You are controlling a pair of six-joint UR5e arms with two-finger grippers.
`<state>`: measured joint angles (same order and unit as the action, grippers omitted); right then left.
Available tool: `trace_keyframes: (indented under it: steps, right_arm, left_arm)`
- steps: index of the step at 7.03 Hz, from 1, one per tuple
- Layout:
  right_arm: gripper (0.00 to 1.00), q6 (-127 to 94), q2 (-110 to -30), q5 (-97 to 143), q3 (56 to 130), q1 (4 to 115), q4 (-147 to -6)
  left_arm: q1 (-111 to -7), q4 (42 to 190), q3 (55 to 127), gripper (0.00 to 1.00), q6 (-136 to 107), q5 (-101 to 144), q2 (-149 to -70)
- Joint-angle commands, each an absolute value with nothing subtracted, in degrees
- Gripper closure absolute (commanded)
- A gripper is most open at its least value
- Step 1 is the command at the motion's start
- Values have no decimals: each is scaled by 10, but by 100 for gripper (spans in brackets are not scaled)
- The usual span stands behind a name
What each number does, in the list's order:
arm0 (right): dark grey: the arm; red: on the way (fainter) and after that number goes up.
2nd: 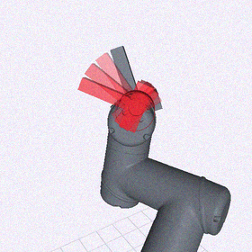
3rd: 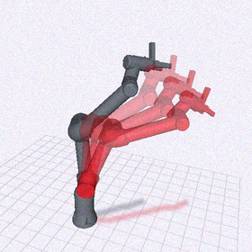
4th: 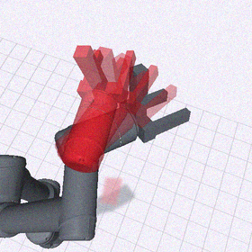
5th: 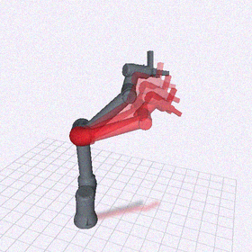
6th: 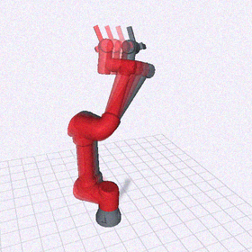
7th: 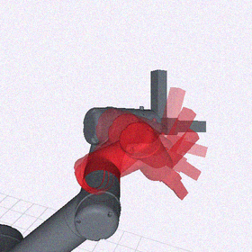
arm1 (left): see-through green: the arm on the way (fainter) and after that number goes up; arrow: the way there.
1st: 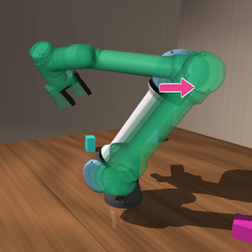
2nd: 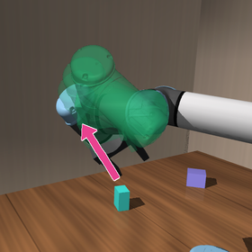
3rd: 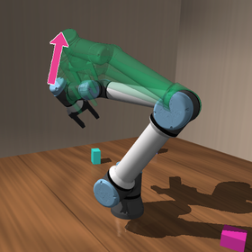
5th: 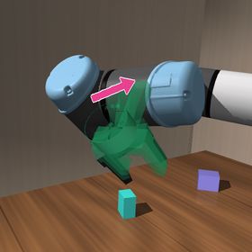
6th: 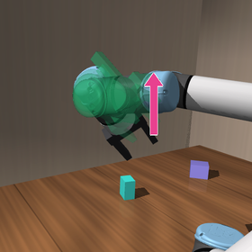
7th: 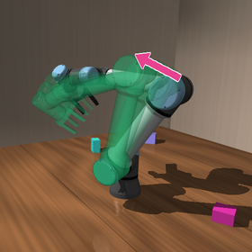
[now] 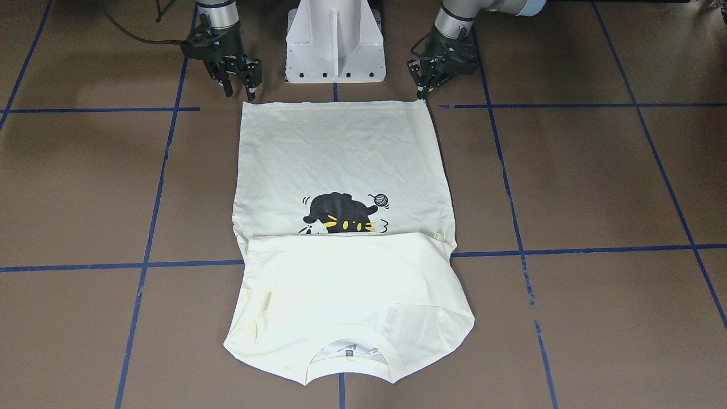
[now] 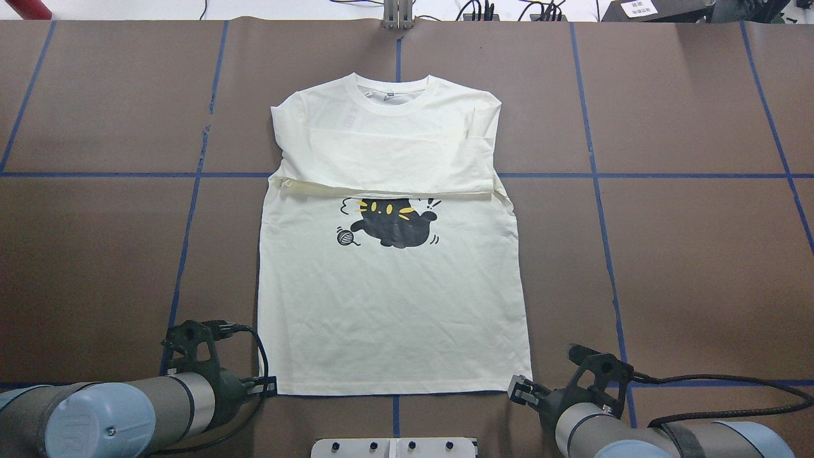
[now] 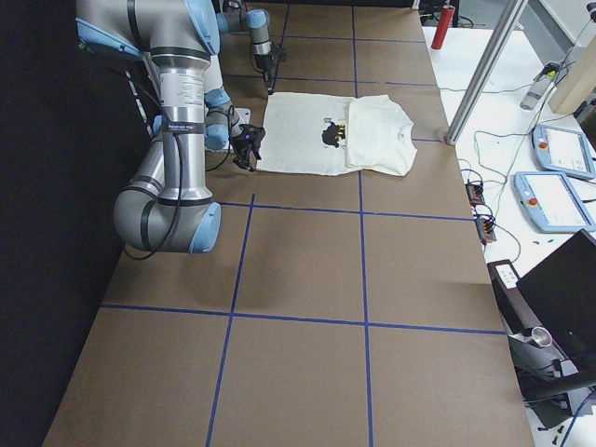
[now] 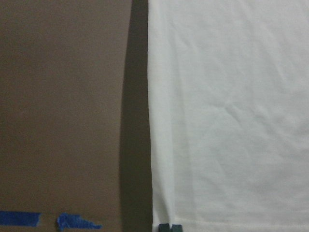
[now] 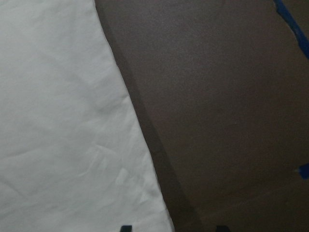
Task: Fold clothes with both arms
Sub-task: 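Move both grippers to the bottom hem corners and grasp them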
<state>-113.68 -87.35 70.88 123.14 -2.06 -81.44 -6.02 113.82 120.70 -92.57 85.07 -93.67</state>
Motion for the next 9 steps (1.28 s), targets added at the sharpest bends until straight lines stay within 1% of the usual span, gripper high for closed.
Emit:
trace_keyframes:
  steps: [1, 2, 4, 9]
  right_arm:
    - [41, -1137, -864, 707, 1215, -24, -814]
    - [43, -1136, -864, 703, 1215, -24, -814]
    - [50, -1137, -864, 703, 1214, -25, -814]
    - [50, -1136, -861, 702, 1207, -25, -813]
  left_arm:
    - [-61, 1138, 1209, 100, -926, 852, -937]
    - [-60, 1138, 1209, 100, -926, 852, -937]
    - [-60, 1138, 1209, 100, -925, 852, -938]
    - [-60, 1138, 1209, 100, -925, 852, -938]
